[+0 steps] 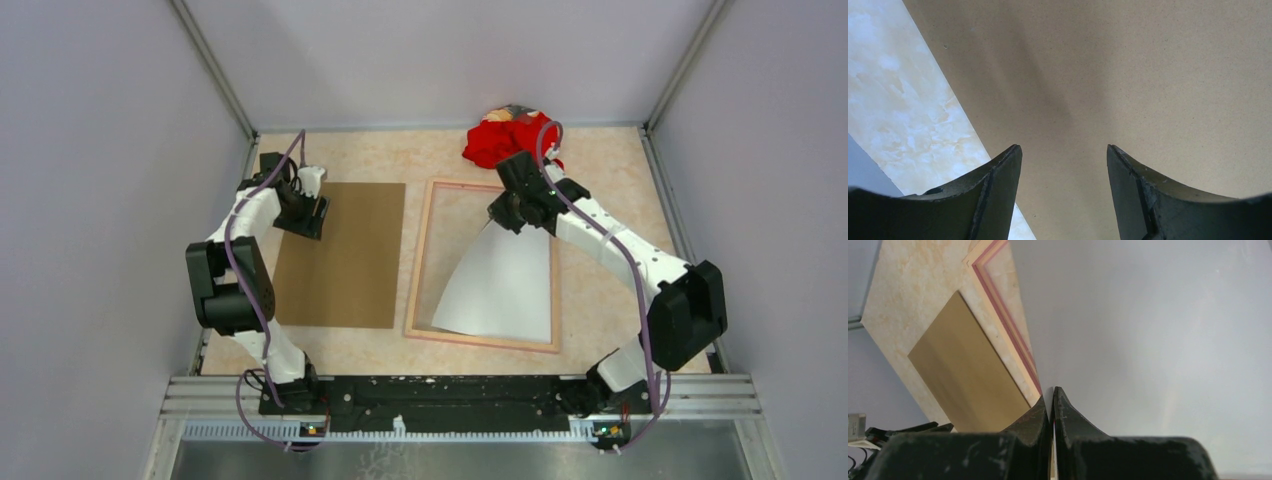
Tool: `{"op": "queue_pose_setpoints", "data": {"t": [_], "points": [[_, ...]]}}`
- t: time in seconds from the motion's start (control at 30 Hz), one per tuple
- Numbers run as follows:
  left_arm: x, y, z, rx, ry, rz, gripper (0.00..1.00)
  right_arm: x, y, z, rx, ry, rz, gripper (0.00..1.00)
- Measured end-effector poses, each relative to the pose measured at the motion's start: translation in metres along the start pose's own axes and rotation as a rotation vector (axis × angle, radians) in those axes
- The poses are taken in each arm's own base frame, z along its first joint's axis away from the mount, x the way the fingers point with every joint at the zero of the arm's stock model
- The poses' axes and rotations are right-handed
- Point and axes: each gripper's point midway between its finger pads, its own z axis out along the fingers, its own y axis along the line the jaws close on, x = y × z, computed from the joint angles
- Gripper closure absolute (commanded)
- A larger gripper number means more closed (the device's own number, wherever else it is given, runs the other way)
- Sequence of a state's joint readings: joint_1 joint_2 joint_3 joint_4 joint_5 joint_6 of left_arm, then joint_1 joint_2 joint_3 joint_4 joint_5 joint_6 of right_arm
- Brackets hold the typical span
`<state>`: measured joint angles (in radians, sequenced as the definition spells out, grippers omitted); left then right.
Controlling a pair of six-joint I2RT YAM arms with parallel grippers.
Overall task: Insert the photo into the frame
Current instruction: Turn over the photo from the photo frame.
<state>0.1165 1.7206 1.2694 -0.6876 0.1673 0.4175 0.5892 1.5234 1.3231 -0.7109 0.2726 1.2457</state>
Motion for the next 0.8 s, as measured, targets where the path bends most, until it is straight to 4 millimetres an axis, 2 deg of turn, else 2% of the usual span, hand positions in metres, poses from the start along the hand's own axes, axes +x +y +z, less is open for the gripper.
{"op": "queue_pose_setpoints", "data": {"t": [0.57,0.6,0.7,0.8], "points": [[0.003,-0.002,0.0,0.0,0.0,0.001,0.31,-0.001,0.001,0.001,-0.002,-0.006,-0.002,1.0],[0.004,-0.002,0.001,0.002,0.004,0.001,0.31,0.0,0.002,0.003,-0.005,-0.001,-0.009,0.96],[0.005,-0.002,0.001,0.002,0.005,0.001,0.31,0.008,0.0,0.015,0.009,0.028,-0.041,0.78],[0.004,-0.002,0.0,0.0,0.002,0.001,0.31,0.02,-0.006,0.034,0.045,0.069,-0.084,0.67]]}}
